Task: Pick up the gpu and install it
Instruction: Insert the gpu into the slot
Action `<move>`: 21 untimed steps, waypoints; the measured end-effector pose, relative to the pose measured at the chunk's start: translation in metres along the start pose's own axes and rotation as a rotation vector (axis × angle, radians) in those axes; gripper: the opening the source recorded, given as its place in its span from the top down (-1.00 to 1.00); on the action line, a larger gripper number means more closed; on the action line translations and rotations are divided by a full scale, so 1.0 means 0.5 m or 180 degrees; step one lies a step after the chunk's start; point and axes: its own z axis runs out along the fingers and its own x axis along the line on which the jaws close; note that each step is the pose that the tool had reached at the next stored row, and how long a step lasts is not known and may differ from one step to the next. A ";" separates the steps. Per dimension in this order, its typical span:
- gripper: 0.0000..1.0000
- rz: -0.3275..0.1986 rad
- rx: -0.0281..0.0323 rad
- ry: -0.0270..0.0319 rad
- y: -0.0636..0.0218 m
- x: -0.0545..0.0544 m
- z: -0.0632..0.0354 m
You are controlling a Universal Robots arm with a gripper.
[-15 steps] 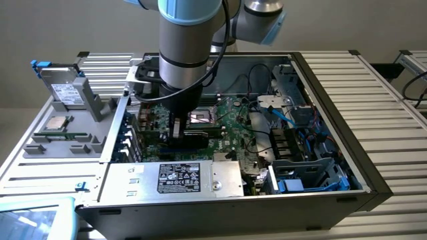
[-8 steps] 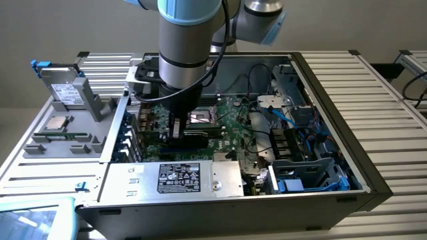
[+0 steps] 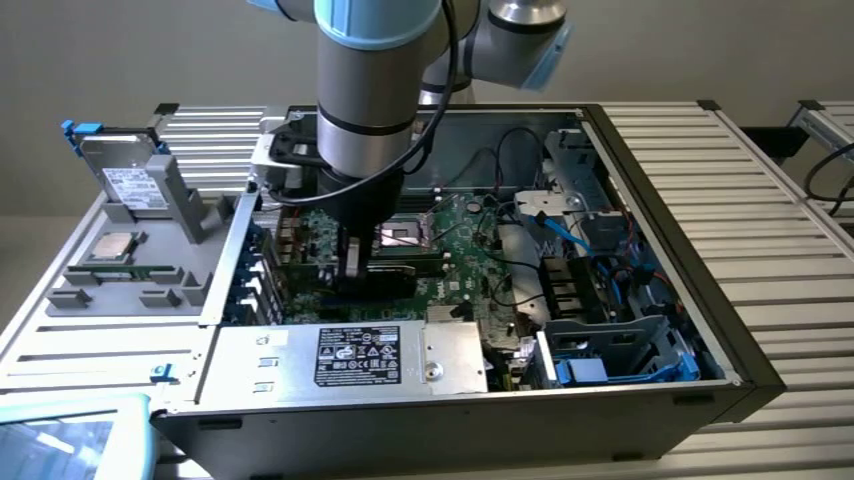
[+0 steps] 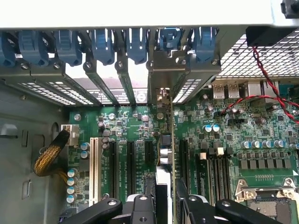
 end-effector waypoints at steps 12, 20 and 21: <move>0.44 0.0001 0.0006 0.0055 -0.006 -0.005 -0.008; 0.44 0.0002 0.0006 0.0057 -0.005 -0.013 -0.014; 0.44 0.0002 0.0006 0.0057 -0.005 -0.014 -0.014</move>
